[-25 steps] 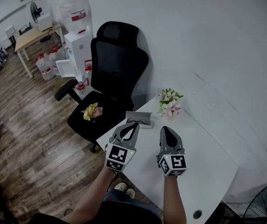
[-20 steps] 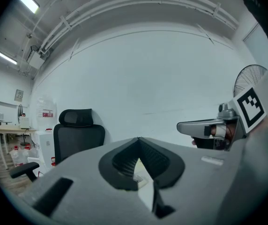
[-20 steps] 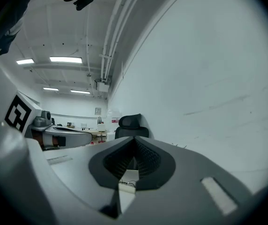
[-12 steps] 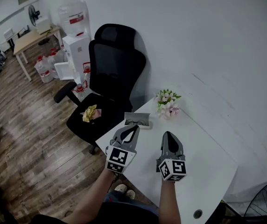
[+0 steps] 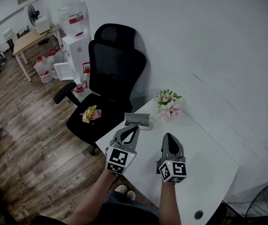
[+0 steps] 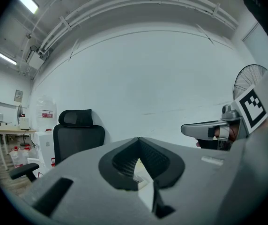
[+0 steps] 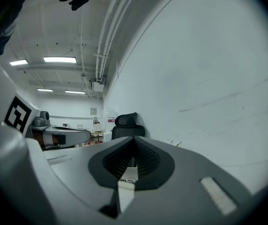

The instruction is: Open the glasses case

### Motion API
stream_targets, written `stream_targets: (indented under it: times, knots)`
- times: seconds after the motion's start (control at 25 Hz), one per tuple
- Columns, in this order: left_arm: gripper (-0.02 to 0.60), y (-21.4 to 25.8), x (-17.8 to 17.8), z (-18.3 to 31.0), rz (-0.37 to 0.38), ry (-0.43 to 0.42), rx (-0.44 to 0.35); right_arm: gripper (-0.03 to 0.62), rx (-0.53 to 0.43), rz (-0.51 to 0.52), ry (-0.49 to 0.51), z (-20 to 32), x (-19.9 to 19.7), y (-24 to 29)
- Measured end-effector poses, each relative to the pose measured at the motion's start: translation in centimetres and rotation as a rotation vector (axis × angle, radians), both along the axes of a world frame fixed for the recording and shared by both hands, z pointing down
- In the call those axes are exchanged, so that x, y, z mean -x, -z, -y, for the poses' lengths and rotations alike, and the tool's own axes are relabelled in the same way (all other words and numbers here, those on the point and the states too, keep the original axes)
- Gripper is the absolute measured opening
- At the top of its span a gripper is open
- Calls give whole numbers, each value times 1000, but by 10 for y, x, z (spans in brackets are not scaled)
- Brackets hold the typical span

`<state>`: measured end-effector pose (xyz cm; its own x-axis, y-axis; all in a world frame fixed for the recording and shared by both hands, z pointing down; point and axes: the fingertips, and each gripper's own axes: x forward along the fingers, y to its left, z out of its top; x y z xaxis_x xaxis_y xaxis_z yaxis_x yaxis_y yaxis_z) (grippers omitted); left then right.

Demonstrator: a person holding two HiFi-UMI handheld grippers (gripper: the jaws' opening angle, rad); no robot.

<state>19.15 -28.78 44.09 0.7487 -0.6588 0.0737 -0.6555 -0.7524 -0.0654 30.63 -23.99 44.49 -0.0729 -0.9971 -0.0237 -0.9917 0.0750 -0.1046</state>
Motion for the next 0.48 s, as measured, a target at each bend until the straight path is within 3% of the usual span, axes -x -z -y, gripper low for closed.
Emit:
stream_targets:
  times: [0.48]
  knots:
    - [8,-2,3,2,3,2,6,5,7,2,1,1,4,-2]
